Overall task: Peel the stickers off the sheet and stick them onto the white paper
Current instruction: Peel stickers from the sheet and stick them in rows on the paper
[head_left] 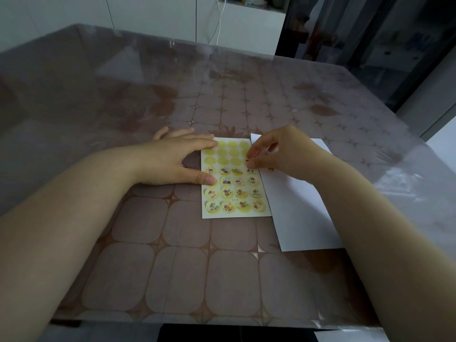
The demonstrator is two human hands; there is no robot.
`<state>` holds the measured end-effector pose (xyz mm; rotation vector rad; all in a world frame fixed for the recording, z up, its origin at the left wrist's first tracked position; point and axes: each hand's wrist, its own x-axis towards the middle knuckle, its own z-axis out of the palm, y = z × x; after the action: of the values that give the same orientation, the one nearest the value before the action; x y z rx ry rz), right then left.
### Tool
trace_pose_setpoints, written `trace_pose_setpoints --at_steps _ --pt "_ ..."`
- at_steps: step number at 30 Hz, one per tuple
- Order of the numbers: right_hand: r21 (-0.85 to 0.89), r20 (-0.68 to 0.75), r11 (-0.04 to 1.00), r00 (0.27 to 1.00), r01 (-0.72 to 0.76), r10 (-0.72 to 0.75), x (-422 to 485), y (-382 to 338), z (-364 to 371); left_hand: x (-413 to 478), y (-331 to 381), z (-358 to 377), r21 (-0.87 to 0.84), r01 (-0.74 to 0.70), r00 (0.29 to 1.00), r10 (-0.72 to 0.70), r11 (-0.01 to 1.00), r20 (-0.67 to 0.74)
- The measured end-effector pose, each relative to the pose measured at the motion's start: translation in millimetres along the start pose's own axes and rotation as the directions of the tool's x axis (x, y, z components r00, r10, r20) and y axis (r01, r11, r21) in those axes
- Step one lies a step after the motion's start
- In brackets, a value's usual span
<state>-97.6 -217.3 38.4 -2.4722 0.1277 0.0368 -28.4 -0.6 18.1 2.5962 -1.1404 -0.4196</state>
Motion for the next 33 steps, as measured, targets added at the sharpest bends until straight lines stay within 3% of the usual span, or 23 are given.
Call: trace_pose_setpoints --at_steps 12,21,26,33 --pt "-0.078 -0.048 0.997 0.999 0.006 -0.010 5 3 4 0 0 1 0.018 -0.002 1.000 0.003 1.000 -0.010" --pt "-0.073 -0.074 0.997 0.997 0.018 -0.023 7 3 6 4 5 6 0.082 -0.010 0.995 0.018 0.997 -0.096" --pt "-0.108 -0.061 0.991 0.994 0.080 -0.087 7 4 6 5 20 7 0.011 -0.204 0.955 0.202 0.979 -0.217" --pt "-0.117 -0.041 0.985 0.990 0.127 -0.132 3 4 0 7 27 10 -0.001 -0.206 0.974 0.205 0.978 -0.096"
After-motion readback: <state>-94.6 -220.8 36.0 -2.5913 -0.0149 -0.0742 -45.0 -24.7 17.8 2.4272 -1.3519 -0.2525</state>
